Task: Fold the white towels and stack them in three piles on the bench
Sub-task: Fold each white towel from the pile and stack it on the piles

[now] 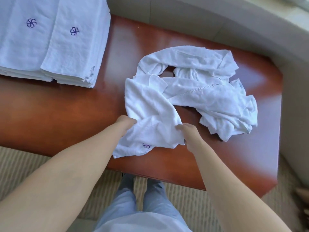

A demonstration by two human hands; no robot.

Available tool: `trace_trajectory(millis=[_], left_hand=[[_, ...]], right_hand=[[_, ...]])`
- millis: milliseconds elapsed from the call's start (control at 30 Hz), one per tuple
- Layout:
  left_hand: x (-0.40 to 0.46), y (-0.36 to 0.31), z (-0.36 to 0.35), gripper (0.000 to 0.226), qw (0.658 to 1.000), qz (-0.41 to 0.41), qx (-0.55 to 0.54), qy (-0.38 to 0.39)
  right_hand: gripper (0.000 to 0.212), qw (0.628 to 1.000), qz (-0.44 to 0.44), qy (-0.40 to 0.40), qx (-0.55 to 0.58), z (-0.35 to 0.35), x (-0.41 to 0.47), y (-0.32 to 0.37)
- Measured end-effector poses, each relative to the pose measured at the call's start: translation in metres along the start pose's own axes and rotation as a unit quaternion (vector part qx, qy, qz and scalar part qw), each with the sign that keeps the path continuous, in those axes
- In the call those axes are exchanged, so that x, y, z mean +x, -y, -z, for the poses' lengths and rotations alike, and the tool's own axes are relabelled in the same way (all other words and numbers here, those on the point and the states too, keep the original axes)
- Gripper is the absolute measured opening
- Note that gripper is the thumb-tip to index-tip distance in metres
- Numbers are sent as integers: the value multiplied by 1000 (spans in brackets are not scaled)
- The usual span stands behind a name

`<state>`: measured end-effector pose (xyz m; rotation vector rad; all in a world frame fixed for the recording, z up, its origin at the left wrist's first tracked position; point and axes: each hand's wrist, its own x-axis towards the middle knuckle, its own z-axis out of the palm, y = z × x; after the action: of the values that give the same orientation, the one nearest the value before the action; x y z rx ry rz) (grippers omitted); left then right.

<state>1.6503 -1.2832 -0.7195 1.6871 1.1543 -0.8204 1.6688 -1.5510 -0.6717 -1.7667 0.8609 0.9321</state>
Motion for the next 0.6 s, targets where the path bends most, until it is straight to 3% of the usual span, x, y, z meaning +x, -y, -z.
trace_trajectory(millis=[133, 300, 433, 500, 600], left_hand=[[-18, -12, 24, 17, 990, -129, 0, -48], [-58, -54, 112, 24, 955, -235, 61, -172], [-105, -88, 176, 20, 932, -288, -62, -211], [-119, -87, 188, 25, 950, -246, -146, -126], [-110, -66, 172, 41, 971, -148, -165, 88]], right_hand=[[4, 997, 65, -1, 49, 5, -16, 26], [5, 979, 153, -24, 136, 19, -47, 91], [19, 949, 157, -61, 268, 41, -61, 123], [18, 947, 138, -70, 281, 45, -62, 126], [8, 968, 98, -54, 225, 40, -58, 123]])
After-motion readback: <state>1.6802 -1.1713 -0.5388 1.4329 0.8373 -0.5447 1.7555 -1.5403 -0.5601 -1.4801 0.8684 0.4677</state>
